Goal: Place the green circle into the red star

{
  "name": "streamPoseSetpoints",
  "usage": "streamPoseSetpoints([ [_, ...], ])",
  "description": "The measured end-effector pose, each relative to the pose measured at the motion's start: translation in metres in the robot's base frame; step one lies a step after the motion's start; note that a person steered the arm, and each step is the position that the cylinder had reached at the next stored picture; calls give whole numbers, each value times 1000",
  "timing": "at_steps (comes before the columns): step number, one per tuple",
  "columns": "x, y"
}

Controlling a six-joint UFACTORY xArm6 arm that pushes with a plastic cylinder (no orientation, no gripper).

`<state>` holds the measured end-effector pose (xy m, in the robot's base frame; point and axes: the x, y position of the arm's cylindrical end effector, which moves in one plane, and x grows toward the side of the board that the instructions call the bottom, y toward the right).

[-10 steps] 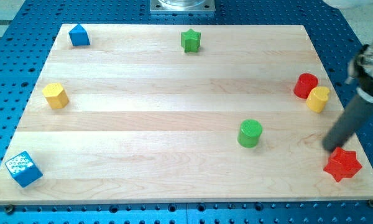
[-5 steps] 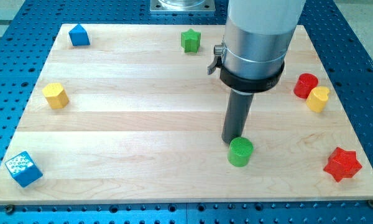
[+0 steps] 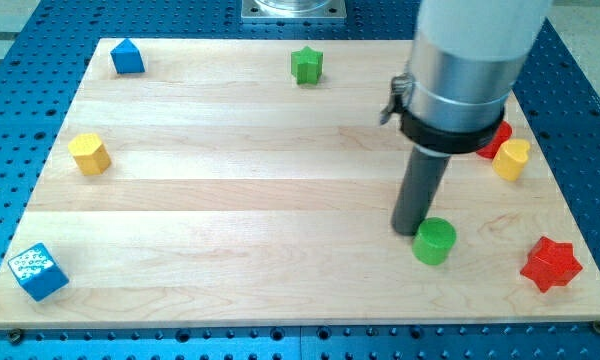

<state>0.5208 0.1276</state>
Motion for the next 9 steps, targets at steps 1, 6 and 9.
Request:
streamPoseSetpoints([
  [1, 0, 5],
  [6, 15, 85],
  [9, 15, 90],
])
